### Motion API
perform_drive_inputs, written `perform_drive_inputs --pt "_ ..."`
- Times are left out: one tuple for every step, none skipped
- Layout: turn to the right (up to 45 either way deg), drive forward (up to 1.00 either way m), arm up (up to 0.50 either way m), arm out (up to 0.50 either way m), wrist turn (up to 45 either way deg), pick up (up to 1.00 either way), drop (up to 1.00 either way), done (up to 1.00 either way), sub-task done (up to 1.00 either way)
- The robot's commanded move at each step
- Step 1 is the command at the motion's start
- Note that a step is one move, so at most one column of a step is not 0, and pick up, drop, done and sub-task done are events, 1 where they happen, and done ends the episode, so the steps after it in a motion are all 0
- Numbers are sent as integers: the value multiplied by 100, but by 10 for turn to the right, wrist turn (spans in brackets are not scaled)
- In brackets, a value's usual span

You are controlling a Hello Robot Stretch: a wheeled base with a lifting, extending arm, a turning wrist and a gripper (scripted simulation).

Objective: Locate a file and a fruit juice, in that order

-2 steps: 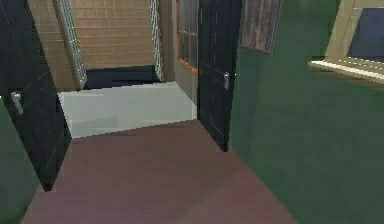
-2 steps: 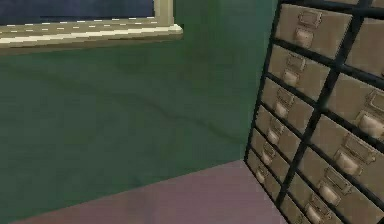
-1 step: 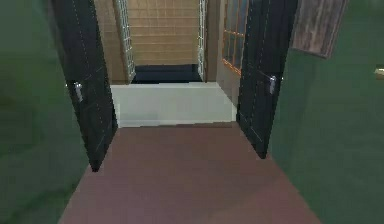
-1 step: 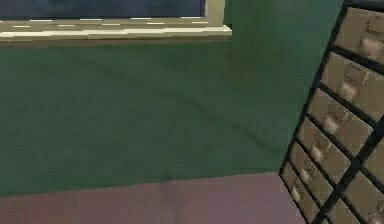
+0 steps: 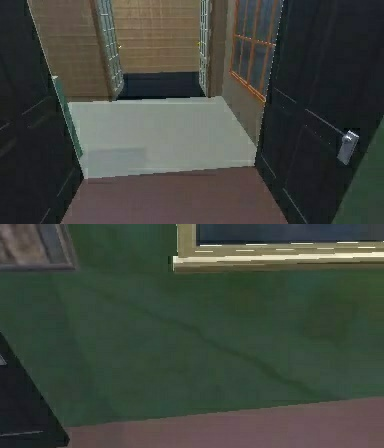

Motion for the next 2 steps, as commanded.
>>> perform_drive_inputs --pt "-30 0 0 0 0 0 0 0 0" --pt "0 100 0 0 0 0 0 0 0"
